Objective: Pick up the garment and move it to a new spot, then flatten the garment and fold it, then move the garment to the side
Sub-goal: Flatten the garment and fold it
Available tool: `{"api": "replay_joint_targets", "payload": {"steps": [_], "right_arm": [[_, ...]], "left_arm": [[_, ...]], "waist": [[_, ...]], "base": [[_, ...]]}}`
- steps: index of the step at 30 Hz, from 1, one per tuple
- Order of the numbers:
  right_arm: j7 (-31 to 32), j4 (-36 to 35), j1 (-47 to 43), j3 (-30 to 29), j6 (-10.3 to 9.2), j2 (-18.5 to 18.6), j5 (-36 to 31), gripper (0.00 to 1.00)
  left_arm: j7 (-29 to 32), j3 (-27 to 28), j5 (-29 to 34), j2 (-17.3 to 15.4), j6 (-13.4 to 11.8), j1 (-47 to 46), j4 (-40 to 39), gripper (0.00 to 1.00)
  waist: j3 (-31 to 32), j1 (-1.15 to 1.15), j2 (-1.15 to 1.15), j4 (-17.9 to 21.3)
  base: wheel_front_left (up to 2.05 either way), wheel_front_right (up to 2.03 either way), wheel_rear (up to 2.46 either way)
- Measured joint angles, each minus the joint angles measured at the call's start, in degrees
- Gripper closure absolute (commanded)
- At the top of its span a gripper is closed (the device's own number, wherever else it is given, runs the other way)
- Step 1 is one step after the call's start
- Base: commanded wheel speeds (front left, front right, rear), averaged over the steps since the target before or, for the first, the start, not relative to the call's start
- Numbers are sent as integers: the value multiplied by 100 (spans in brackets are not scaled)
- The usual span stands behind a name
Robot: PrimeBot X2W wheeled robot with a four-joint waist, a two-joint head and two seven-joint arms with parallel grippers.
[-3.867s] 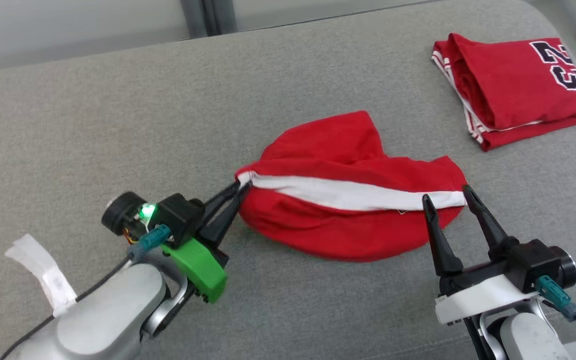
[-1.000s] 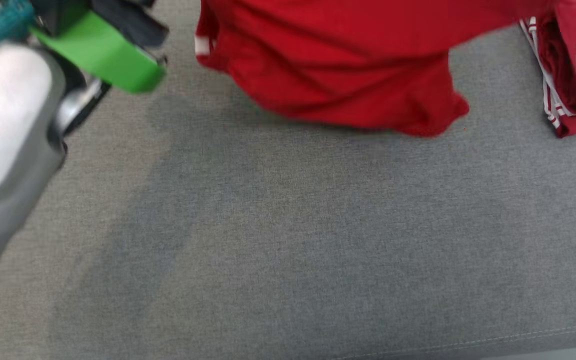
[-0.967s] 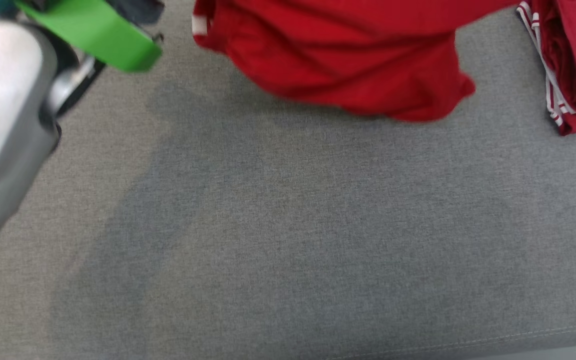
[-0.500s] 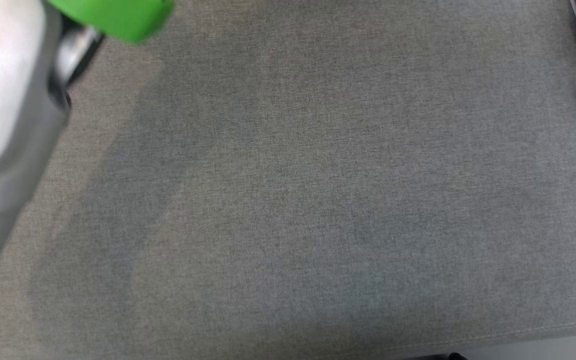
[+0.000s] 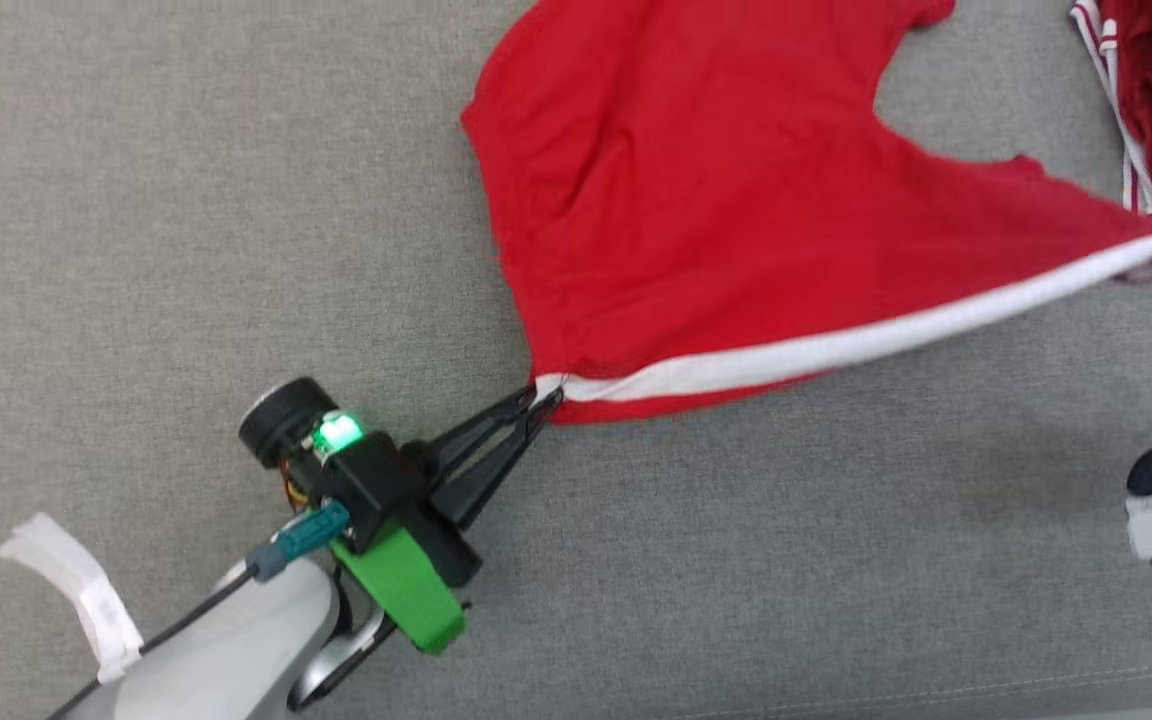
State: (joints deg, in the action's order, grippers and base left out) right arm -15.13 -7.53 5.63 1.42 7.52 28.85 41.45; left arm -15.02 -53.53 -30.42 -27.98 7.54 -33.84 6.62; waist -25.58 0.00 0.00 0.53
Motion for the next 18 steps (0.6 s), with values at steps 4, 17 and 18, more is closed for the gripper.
{"api": "replay_joint_targets", "payload": {"steps": [4,17,18], "right_arm": [[0,-130,-721,242,0,185,468,100],[0,-942,-2560,9,1,856,992,100],[0,-972,-2567,-5,1,911,994,100]], "left_arm": [[-1,81,-114,-178,0,667,-220,100],[333,19,-399,-938,-378,2049,-1522,100],[364,46,-525,-945,-385,2065,-1608,100]], "waist": [[348,0,0,20],[1018,0,0,39],[1017,0,0,2]], "base": [[0,0,0],[0,0,0],[0,0,0]]}}
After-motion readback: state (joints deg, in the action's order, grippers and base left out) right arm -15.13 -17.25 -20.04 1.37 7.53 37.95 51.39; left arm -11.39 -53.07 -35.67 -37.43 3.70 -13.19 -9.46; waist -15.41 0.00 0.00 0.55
